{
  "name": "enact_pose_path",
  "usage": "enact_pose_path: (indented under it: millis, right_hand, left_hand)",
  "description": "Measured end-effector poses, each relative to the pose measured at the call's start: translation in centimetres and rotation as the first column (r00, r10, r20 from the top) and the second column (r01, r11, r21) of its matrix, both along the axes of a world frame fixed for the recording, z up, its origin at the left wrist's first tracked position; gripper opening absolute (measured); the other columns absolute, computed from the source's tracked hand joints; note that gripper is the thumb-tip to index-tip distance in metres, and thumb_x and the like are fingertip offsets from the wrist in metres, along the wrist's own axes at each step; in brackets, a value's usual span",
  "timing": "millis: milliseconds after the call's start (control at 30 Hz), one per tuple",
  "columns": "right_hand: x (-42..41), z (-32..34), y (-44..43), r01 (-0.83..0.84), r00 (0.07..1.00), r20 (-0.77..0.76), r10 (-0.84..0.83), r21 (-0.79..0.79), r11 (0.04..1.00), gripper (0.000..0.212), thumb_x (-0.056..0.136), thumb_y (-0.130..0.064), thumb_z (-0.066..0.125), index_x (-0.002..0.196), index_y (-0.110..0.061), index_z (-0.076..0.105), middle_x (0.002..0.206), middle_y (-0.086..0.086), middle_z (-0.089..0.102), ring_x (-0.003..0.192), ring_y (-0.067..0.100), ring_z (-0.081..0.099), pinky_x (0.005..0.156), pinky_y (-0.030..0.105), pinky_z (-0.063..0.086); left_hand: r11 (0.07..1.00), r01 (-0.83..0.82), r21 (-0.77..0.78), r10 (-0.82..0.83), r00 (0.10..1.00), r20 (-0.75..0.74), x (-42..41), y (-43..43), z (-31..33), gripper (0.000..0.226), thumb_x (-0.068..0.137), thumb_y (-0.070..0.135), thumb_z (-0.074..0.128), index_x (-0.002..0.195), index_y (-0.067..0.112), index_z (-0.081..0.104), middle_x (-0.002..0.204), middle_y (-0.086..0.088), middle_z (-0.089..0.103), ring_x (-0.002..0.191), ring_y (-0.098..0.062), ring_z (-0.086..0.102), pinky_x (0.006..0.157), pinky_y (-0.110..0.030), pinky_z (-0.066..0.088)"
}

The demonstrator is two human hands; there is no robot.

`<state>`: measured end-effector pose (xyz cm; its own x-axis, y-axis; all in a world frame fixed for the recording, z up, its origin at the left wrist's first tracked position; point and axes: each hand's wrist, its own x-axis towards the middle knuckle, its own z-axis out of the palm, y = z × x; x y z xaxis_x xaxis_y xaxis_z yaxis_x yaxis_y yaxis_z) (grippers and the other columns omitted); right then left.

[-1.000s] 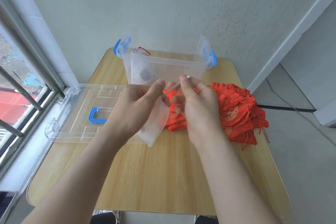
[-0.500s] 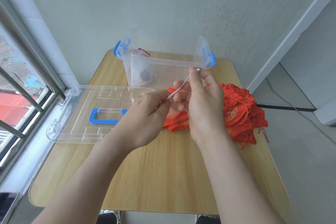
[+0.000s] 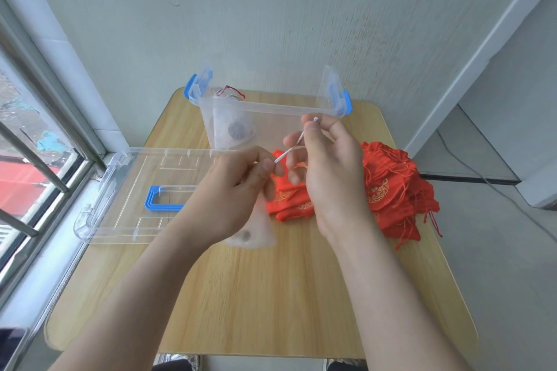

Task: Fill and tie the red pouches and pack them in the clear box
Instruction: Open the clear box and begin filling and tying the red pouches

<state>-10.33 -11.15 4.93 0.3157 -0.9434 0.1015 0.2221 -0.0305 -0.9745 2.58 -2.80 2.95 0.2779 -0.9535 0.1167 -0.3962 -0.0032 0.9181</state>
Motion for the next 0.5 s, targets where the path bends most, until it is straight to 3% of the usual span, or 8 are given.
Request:
enact_pose_path:
  millis: [67, 233, 367, 433, 500]
  right_hand:
    - [-0.2, -0.1, 0.1, -0.006, 0.998, -0.059, 0.002, -0.066, 0.998, 0.015, 0.112, -0.014, 0.050, 0.110, -0.006, 0.063, 0.091, 0.012, 0.070, 0.048, 0.015, 0.056, 0.049, 0.029, 0.046]
    - [-0.5, -1.4, -0.6, 0.109, 0.969, -0.200, -0.146, -0.189, 0.976, 0.016, 0.106, -0.022, 0.064, 0.101, -0.011, 0.074, 0.085, 0.002, 0.080, 0.056, 0.014, 0.067, 0.055, 0.030, 0.049]
    - [-0.9, -1.9, -0.6, 0.106, 0.922, -0.347, -0.171, -0.198, 0.975, 0.016, 0.100, -0.023, 0.071, 0.085, -0.022, 0.075, 0.073, -0.003, 0.079, 0.057, 0.018, 0.073, 0.057, 0.040, 0.058]
    - [-0.9, -1.7, -0.3, 0.078, 0.913, -0.386, -0.130, -0.148, 0.986, 0.014, 0.096, -0.023, 0.073, 0.083, -0.018, 0.077, 0.070, 0.000, 0.078, 0.059, 0.021, 0.075, 0.061, 0.047, 0.063]
    - [-0.9, -1.5, -0.1, 0.057, 0.914, -0.395, -0.090, -0.094, 0.994, 0.011, 0.092, -0.022, 0.074, 0.084, -0.015, 0.076, 0.069, 0.003, 0.077, 0.061, 0.023, 0.075, 0.057, 0.045, 0.062]
  left_hand:
    - [0.999, 0.028, 0.017, -0.027, 0.999, -0.033, -0.1, 0.1, 0.1, 0.030, 0.112, 0.020, 0.050, 0.093, 0.016, 0.073, 0.085, 0.000, 0.076, 0.089, -0.013, 0.071, 0.088, -0.029, 0.053]
    - [0.998, 0.052, 0.024, -0.047, 0.987, -0.152, -0.4, 0.1, 0.7, 0.033, 0.112, 0.030, 0.050, 0.096, 0.013, 0.074, 0.073, 0.003, 0.063, 0.075, -0.008, 0.057, 0.073, -0.016, 0.042]
    - [1.000, 0.015, -0.007, -0.017, 0.932, -0.361, -0.2, 0.0, 0.8, 0.032, 0.110, 0.035, 0.053, 0.101, 0.015, 0.077, 0.075, 0.000, 0.057, 0.076, -0.018, 0.057, 0.073, -0.042, 0.045]
    - [1.000, -0.014, -0.006, 0.010, 0.904, -0.427, -0.1, 0.0, 0.7, 0.031, 0.108, 0.037, 0.055, 0.103, 0.017, 0.079, 0.079, 0.000, 0.059, 0.082, -0.018, 0.060, 0.083, -0.044, 0.046]
    - [0.998, -0.065, 0.003, 0.058, 0.865, -0.498, 0.0, 0.0, 0.6, 0.029, 0.107, 0.036, 0.058, 0.107, 0.018, 0.081, 0.082, 0.002, 0.063, 0.083, -0.017, 0.063, 0.082, -0.043, 0.047]
